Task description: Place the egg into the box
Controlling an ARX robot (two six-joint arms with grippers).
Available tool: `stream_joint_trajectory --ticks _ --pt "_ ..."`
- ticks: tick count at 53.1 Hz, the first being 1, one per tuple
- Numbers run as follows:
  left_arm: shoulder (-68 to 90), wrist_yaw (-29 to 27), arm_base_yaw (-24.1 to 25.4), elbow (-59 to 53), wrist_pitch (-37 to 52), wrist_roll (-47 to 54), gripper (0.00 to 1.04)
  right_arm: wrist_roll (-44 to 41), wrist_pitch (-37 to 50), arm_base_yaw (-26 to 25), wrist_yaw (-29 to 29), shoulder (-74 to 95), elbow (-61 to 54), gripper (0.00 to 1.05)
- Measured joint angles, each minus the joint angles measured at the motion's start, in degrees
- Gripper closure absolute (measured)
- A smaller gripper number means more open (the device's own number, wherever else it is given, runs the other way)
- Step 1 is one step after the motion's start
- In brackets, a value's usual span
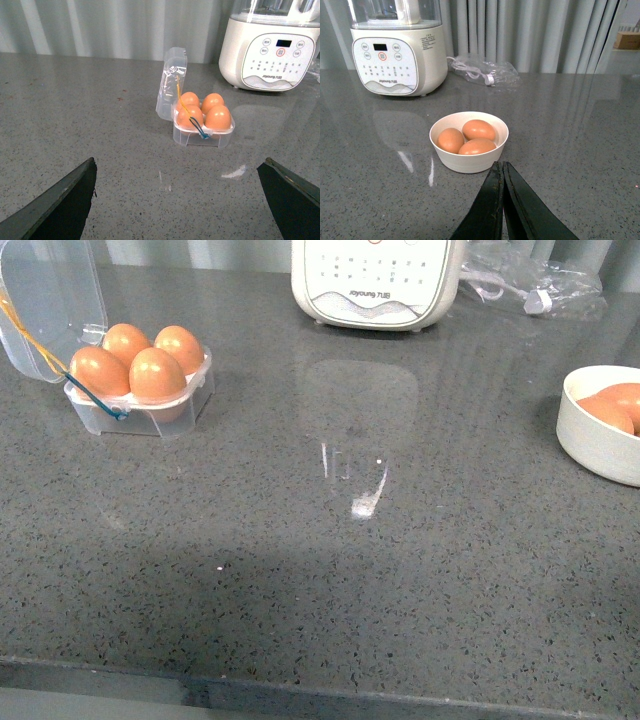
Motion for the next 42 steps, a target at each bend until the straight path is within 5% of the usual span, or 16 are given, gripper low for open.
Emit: stream_joint_trajectory --ticks 3,12,33,42 --pt "0.0 0.0 0.0 0.0 0.0 0.0 0.07 0.0 0.0 0.0 0.0 0.0 0.0 1.01" --pt "0.0 0.0 0.0 0.0 0.0 0.0 0.07 0.0 0.0 0.0 0.0 0.0 0.0 0.75" --pt "0.0 0.0 0.0 0.0 0.0 0.0 0.07 0.0 0.0 0.0 0.0 0.0 0.0 0.06" --pt "0.1 -0.3 0.0 0.1 -0.2 0.0 0.07 0.0 0.0 0.0 0.0 0.0 0.0 0.07"
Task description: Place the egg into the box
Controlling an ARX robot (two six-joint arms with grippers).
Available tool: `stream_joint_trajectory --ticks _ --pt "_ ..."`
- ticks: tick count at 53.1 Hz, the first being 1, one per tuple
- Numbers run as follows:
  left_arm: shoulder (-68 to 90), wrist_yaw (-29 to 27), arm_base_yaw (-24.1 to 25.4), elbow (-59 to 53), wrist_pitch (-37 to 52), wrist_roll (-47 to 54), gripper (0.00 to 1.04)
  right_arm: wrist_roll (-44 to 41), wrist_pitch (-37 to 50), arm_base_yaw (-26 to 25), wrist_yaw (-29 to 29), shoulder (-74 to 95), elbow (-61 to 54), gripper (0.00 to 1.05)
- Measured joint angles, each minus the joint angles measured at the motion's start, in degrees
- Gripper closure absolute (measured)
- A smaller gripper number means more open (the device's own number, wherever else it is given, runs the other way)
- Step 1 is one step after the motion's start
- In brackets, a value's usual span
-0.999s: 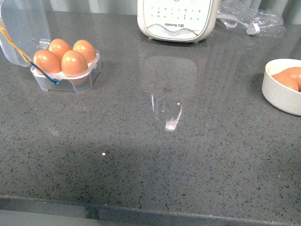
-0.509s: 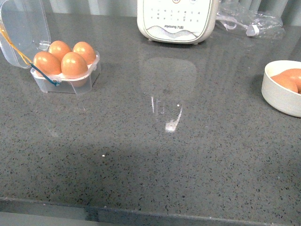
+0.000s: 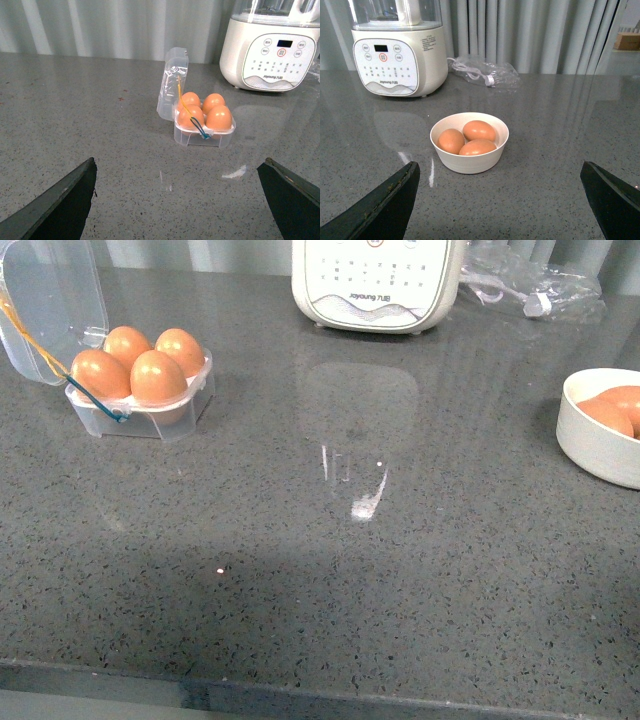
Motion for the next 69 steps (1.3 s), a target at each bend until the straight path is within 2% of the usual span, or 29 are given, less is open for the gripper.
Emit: stream_joint_trajectory --ticks 3,4,7,10,14,23,29,37,41,48,54,64,69 --pt "8.1 -6.9 -2.2 6.0 -15.3 -2.3 0.07 0.0 0.0 0.0 0.0 0.0 0.0 0.07" --pt "13.7 -9.0 -2.6 9.7 -22.9 -3.0 0.07 0.0 0.0 0.0 0.0 0.0 0.0 0.07" --pt "21.6 -9.8 -3.0 14.8 -33.6 -3.8 0.07 0.0 0.0 0.0 0.0 0.0 0.0 0.07" --pt "23.6 -9.2 -2.9 17.2 -38.8 -4.3 0.07 0.0 0.0 0.0 0.0 0.0 0.0 0.07" --pt "23.7 -7.1 -1.7 20.9 -39.1 -4.6 0.07 0.0 0.0 0.0 0.0 0.0 0.0 0.07" --pt "26.0 -4.1 2.4 24.1 -33.6 -4.0 0.07 0.0 0.0 0.0 0.0 0.0 0.0 0.07" --pt "31.5 -0.5 6.2 25.5 -26.2 -2.7 0.07 0.0 0.0 0.0 0.0 0.0 0.0 0.07" --pt "44.0 4.2 10.1 30.8 -11.7 -2.2 0.07 0.0 0.0 0.0 0.0 0.0 0.0 0.07" --pt "53.0 3.6 10.6 34.5 -2.2 -0.5 0.07 0.0 0.0 0.0 0.0 0.0 0.0 0.07" --pt "67.7 2.0 11.9 40.7 9.2 3.8 0.07 0.0 0.0 0.0 0.0 0.0 0.0 0.07" --pt "74.6 1.4 12.7 43.7 13.8 5.8 0.07 0.0 0.0 0.0 0.0 0.0 0.0 0.07" --pt "86.0 7.0 14.8 51.8 15.0 7.3 0.07 0.0 0.0 0.0 0.0 0.0 0.0 0.07" --pt "91.4 12.0 15.9 56.8 13.0 6.8 0.07 0.0 0.0 0.0 0.0 0.0 0.0 0.07"
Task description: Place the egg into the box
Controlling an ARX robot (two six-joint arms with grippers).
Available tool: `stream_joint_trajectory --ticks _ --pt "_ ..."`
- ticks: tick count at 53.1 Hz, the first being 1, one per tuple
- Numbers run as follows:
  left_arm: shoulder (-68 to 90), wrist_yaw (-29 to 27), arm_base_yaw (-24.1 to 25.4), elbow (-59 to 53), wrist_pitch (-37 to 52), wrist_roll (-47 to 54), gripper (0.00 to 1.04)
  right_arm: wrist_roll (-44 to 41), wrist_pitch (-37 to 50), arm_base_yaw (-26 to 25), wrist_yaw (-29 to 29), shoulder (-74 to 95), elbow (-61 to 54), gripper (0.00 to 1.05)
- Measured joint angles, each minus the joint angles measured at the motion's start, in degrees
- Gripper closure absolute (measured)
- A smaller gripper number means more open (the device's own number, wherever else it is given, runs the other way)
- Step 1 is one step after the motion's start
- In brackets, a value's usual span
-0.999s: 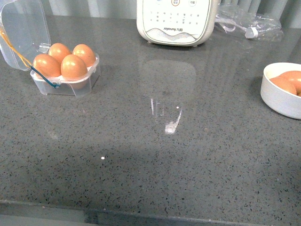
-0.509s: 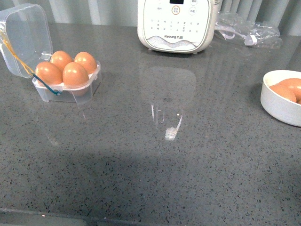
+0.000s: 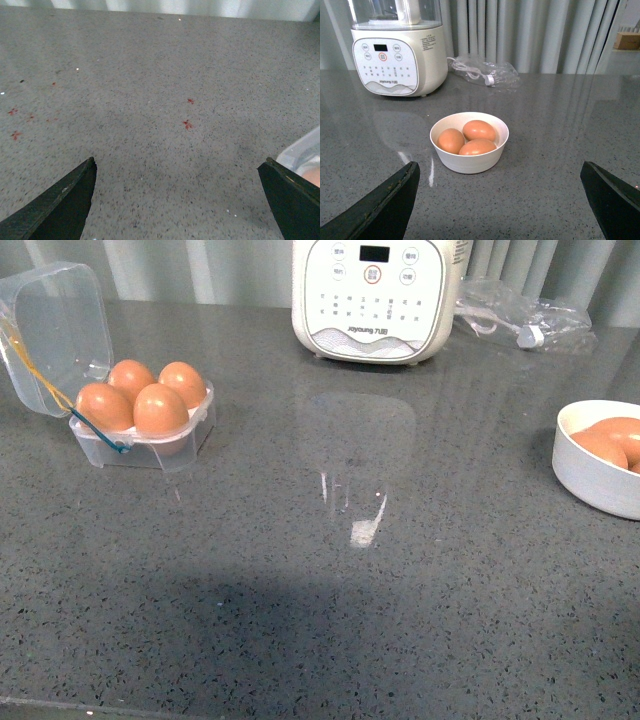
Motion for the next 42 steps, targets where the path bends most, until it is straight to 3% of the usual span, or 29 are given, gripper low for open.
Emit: stream_joint_trajectory --ticks 10,27,42 --pt "5.7 6.4 0.6 4.3 -0.9 -2.5 0.07 0.0 0.0 0.0 0.0 0.0 0.0 0.07" --pt "8.7 7.5 -1.4 4.2 1.7 -2.8 0.07 0.0 0.0 0.0 0.0 0.0 0.0 0.07" --pt "8.6 8.2 -8.0 -0.7 6.1 -5.2 0.07 0.0 0.0 0.0 0.0 0.0 0.0 0.07"
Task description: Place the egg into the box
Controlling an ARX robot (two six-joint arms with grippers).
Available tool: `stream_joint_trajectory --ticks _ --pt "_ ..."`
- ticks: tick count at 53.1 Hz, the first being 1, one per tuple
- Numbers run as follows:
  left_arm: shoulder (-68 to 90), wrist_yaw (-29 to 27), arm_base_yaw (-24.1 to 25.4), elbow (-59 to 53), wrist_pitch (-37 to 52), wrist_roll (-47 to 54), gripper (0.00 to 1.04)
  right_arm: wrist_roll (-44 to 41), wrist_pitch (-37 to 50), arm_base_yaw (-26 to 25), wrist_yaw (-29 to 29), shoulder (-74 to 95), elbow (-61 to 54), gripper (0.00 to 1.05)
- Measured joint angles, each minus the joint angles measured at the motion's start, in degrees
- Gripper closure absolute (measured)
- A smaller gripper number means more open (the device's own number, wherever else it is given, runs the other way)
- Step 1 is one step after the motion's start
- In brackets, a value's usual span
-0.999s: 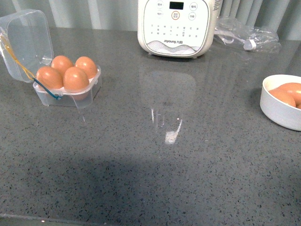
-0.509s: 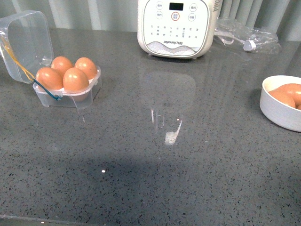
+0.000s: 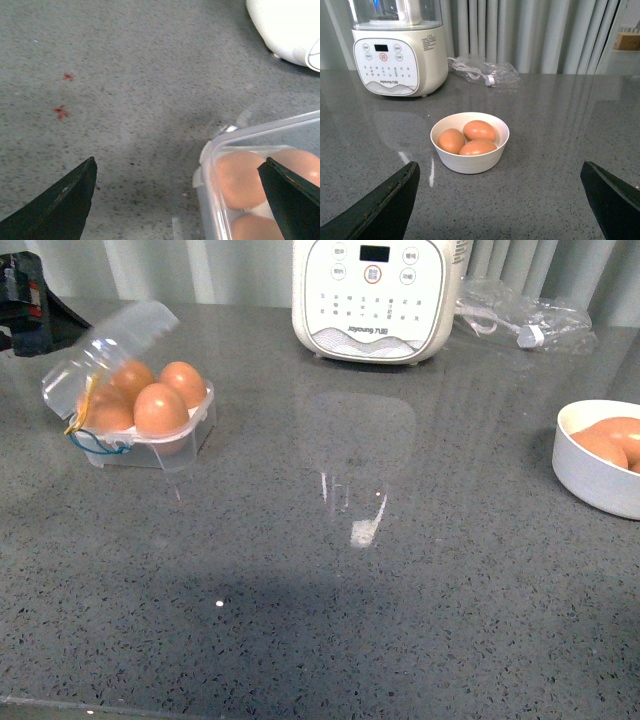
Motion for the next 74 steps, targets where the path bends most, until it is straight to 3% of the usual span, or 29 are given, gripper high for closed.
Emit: stream_joint_trajectory --ticks 16,35,44,56,63,74 --pt "-8.2 3.8 -7.1 -6.5 0.6 -0.2 0.07 0.0 0.0 0.0 0.0 0.0 0.0 0.07" --pt "-13.6 1.4 -6.3 -6.6 -2.3 1.3 0.07 0.0 0.0 0.0 0.0 0.0 0.0 0.07" --pt "-27.2 1.8 -2.8 -7.9 -7.1 3.3 0.07 0.0 0.0 0.0 0.0 0.0 0.0 0.07" --pt "-44.4 8.8 12.0 -13.6 -16.2 5.4 0.07 0.0 0.0 0.0 0.0 0.0 0.0 0.07" --pt "-49.1 11.3 17.8 -18.5 -20.2 6.7 0.07 0.0 0.0 0.0 0.0 0.0 0.0 0.07" --pt "-54.3 13.0 20.9 -24.1 -24.3 9.3 0.07 0.0 0.0 0.0 0.0 0.0 0.0 0.07"
